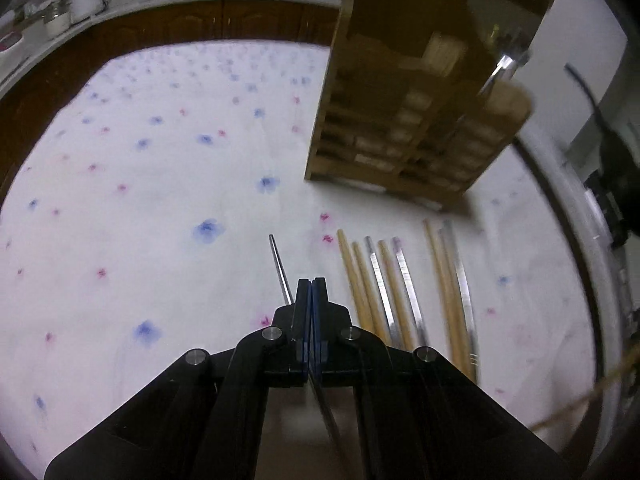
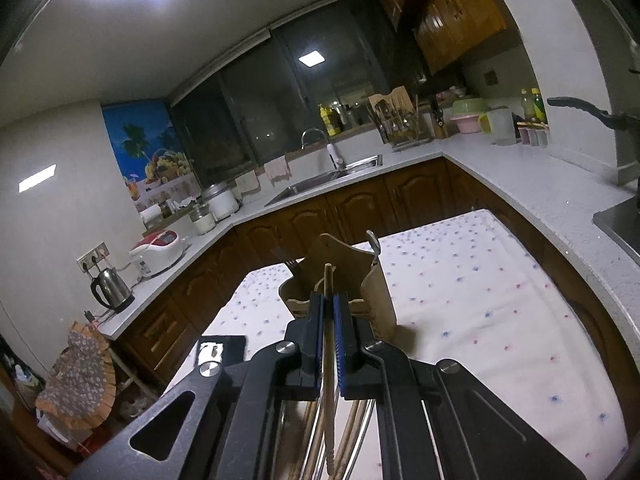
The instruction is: Organize utensils
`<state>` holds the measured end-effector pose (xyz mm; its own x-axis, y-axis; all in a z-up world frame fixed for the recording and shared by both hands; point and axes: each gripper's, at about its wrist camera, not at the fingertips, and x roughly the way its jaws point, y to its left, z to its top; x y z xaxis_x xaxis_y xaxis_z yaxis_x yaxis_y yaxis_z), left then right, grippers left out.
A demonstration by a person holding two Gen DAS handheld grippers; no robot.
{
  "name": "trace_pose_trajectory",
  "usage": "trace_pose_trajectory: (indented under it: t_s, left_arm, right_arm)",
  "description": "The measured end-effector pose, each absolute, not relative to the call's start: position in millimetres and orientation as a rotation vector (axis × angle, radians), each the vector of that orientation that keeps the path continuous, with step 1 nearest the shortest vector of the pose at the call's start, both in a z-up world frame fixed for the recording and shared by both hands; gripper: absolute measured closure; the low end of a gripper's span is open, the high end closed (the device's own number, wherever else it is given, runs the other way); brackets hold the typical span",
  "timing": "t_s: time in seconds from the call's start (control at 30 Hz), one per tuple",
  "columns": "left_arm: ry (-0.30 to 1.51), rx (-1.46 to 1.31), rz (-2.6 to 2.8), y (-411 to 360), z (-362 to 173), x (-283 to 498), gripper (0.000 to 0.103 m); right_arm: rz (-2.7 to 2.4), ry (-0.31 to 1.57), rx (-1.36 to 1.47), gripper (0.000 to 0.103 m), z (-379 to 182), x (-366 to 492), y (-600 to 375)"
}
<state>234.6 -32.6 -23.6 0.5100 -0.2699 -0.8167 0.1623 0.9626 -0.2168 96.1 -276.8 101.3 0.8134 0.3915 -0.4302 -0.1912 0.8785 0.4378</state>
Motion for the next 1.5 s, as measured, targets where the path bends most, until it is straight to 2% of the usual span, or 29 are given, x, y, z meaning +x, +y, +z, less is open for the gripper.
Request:
trace_pose_trajectory:
  t_s: [0.2, 0.27, 0.3, 0.6, 0.63, 0.67, 0.8, 1.23, 1.5]
  left_arm:
    - [0.988, -0.170, -0.297, -22, -7, 229, 0.101]
    - [1.019, -0.169, -0.269, -25, -11, 239, 0.084]
    - [1.030, -0.166, -0.255, -26, -17, 244, 0.083]
    - [1.082, -0.066, -0.193, -46, -51, 265, 0.084]
    - [1.072, -0.049, -0.192, -48, -50, 266, 0.088]
    - [1.070, -0.037, -0.191, -50, -51, 267, 0.097]
    - [1.066, -0.067, -0.218, -43, -47, 265, 0.099]
    - [0.782, -0.237, -0.335, 0, 72, 177, 0.099]
    - [0.683, -0.243, -0.354, 10, 112, 158, 0.099]
  right_arm:
    - [0.338, 0.523, 0.399, 0.098, 107, 92, -275]
    - [0.345, 0.521, 0.397, 0.098, 108, 91, -272]
    - [0.349, 0.521, 0.397, 0.098, 108, 90, -270]
    - [0.328, 0.537, 0.398, 0.098, 106, 91, -274]
    - [0.325, 0.537, 0.399, 0.098, 105, 90, -275]
    - [0.324, 0.538, 0.398, 0.098, 105, 91, -275]
    - [0.327, 0.538, 0.402, 0.098, 105, 91, -276]
    - [0.328, 0.508, 0.400, 0.098, 110, 85, -275]
    - [0.336, 0.484, 0.368, 0.098, 117, 90, -268]
